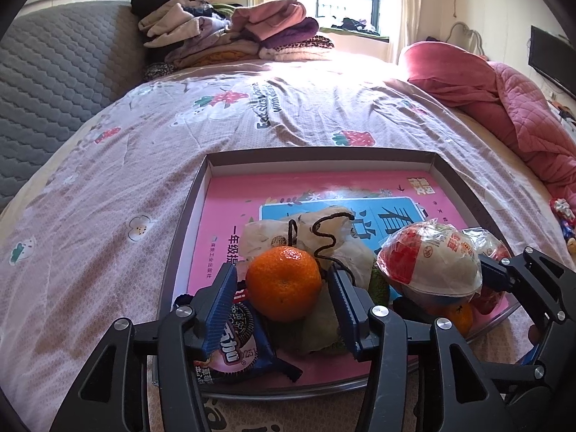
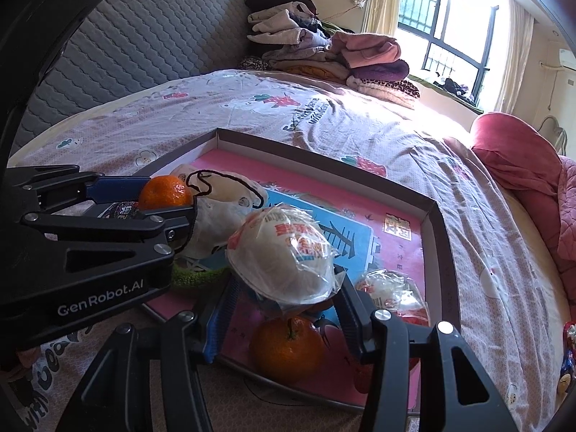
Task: Organize objects
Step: 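Lower the orange into the tray with the left tool while the right tool lowers the bagged ball, then open the left tool to release the orange while the right tool releases the bagged ball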
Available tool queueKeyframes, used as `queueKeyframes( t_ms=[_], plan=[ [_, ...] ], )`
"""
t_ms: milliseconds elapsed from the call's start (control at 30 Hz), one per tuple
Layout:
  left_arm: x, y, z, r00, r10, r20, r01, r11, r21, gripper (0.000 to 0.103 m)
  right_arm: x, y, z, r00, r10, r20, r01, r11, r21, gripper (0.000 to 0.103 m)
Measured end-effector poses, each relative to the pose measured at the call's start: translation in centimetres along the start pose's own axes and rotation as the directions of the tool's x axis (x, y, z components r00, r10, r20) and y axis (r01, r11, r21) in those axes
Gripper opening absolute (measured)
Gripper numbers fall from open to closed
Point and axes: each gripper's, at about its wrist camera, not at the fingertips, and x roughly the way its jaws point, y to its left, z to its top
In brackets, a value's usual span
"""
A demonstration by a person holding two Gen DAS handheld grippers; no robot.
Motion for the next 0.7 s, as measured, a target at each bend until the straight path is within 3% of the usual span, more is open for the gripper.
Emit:
queueKeyframes(
  t_ms=[300,433,700],
  plan=[
    [-0.3,0.3,0.0,1.000,0.013,0.003,-0.013,1.000,-0.006,0.060,-0.4,0.1,0.2,1.000,0.000,0.005,0.000,1.000,-0.005,0.054],
    [-0.8,0.6,0.0,1.000,0.005,0.009,-0.005,1.000,-0.025,0.067,-0.5,-0.1,0.3,1.000,-0.001,0.001,0.001,1.000,-0.004,0.055],
    [-1.7,0.9,0.1,1.000,0.003,0.021,-0.002,0.999,-0.037,0.068,-1.1,-0.2,0.5,1.000,0.009,0.008,-0.009,1.000,0.004,0.056]
  ],
)
